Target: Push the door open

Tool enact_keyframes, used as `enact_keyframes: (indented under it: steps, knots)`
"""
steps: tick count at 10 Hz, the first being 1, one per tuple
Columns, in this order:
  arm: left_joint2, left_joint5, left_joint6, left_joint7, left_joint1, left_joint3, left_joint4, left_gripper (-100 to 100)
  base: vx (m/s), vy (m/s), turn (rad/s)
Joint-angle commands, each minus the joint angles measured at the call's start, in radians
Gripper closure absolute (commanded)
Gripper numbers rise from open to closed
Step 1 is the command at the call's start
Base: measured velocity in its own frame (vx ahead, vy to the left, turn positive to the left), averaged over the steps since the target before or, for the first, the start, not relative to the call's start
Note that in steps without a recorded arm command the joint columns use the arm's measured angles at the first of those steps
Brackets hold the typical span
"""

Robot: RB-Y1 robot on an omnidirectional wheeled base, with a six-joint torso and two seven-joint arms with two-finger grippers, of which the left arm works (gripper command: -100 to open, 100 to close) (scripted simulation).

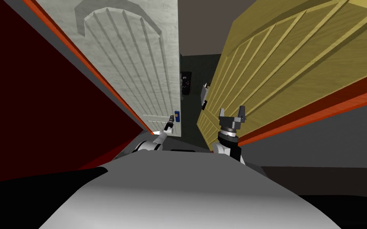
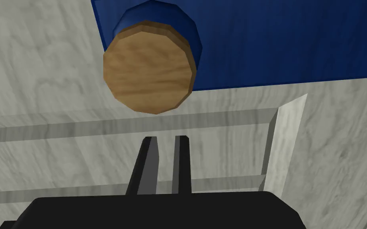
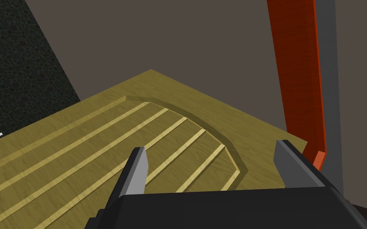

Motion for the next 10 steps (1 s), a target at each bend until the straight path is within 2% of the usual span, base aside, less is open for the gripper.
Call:
enact_keyframes:
  steps: [1,5,6,7,10]
  knots:
    - [-0.003,0.001,0.002,0.002,-0.001,-0.001,0.0,-100,-0.209,-0.053,0.027]
    - [-0.03,0.003,0.008,0.006,-0.002,-0.003,-0.003,-100,-0.194,-0.033,0.02]
    - [-0.024,0.002,0.015,0.006,0.009,-0.005,-0.02,-100,-0.096,-0.018,0.004]
    - [-0.009,0.003,0.014,0.004,0.012,-0.002,-0.022,-100,0.095,-0.008,-0.035]
    - [-0.001,0.004,0.008,0.003,0.013,0.001,-0.02,-100,0.188,-0.017,-0.02]
